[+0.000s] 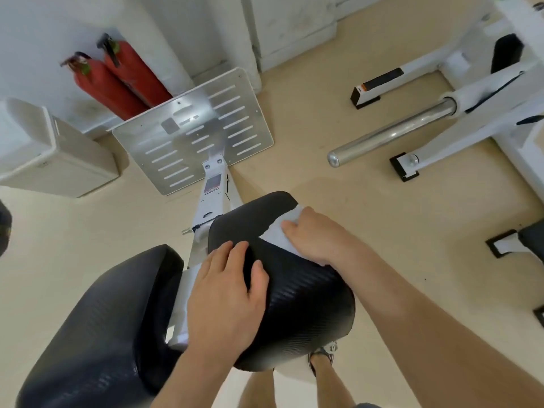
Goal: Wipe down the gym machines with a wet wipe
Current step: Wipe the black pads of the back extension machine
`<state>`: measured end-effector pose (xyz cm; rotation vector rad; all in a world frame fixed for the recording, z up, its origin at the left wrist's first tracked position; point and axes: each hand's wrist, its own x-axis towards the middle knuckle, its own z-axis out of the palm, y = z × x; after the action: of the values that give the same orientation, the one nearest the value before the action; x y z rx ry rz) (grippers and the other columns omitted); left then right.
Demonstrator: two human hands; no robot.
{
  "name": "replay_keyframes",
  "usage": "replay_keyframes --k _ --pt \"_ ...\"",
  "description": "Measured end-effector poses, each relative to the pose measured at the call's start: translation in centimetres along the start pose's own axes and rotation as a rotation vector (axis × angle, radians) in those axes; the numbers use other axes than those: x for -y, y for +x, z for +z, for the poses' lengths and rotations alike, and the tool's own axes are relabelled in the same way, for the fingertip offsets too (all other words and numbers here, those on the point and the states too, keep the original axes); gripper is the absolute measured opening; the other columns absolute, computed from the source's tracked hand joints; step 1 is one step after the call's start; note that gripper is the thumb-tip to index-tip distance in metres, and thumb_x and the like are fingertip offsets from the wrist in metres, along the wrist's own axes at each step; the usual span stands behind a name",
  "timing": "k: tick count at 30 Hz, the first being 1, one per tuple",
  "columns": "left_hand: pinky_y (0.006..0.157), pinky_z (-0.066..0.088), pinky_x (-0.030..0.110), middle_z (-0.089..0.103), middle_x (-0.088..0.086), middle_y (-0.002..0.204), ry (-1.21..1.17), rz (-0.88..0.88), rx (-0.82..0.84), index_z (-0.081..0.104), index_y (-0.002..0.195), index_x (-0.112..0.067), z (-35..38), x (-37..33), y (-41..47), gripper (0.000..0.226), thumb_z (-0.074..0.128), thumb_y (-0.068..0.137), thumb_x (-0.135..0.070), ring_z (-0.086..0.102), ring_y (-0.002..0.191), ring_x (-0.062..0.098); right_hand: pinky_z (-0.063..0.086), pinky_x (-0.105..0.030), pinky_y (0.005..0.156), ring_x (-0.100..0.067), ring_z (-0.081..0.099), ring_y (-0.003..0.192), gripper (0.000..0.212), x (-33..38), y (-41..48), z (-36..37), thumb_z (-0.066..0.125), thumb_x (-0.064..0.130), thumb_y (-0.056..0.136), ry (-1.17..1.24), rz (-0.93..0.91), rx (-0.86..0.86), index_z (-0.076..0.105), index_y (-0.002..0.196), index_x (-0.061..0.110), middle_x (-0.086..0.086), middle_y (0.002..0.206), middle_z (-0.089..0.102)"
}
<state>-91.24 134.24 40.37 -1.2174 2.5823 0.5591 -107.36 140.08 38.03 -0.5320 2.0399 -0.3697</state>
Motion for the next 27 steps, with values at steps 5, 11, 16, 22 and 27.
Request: replay_keyframes --k 5,11,16,22,27 --pt "0.107 0.030 0.025 0.050 -0.007 0.140 -0.071 0.010 -0.037 0.053 0.133 -0.026 0.4 0.1 0.2 0.063 0.020 0.085 -0.052 0.041 0.132 0.011 0.038 -0.035 0.081 -0.037 0.053 0.116 0.034 2.0 5.5 -0.6 0.033 0.016 0.103 -0.151 -0.007 0.083 0.052 0.123 -0.003 -0.021 0.126 0.056" --pt "0.101 0.029 0.017 0.051 -0.006 0.131 -0.240 0.044 -0.182 0.058 0.122 -0.020 0.9 0.5 0.2 0.045 0.035 0.088 -0.036 0.045 0.121 0.010 0.036 -0.029 0.084 -0.034 0.053 0.115 0.038 3.4 11.7 0.2 0.031 0.019 0.102 -0.334 -0.074 0.162 0.053 0.124 -0.004 -0.020 0.131 0.055" --pt "0.102 0.033 0.019 0.050 -0.002 0.127 -0.447 0.071 -0.347 0.056 0.123 -0.013 0.9 0.6 0.1 0.040 0.040 0.087 -0.023 0.045 0.119 0.011 0.037 -0.036 0.094 -0.026 0.049 0.116 0.035 3.6 9.9 0.5 0.024 0.026 0.104 -0.591 -0.388 0.218 0.052 0.122 0.013 -0.009 0.139 0.051" --pt "0.102 0.029 0.011 0.053 -0.003 0.122 -0.622 0.035 -0.447 0.057 0.121 -0.013 1.2 1.2 0.0 0.037 0.040 0.088 -0.017 0.044 0.117 0.005 -0.004 -0.017 0.112 -0.008 0.000 0.148 0.053 2.4 5.5 0.2 0.019 0.037 0.106 -0.705 -0.615 0.355 0.010 0.155 0.020 0.009 0.162 0.003" --pt "0.096 0.034 0.012 0.055 -0.006 0.117 -0.792 -0.046 -0.504 0.058 0.116 -0.018 1.3 1.5 0.2 0.035 0.037 0.088 -0.021 0.049 0.111 0.007 0.036 -0.043 0.105 -0.028 0.048 0.121 0.044 7.5 10.7 4.3 0.024 0.042 0.092 -0.872 -0.590 0.332 0.053 0.116 0.018 -0.005 0.129 0.053"
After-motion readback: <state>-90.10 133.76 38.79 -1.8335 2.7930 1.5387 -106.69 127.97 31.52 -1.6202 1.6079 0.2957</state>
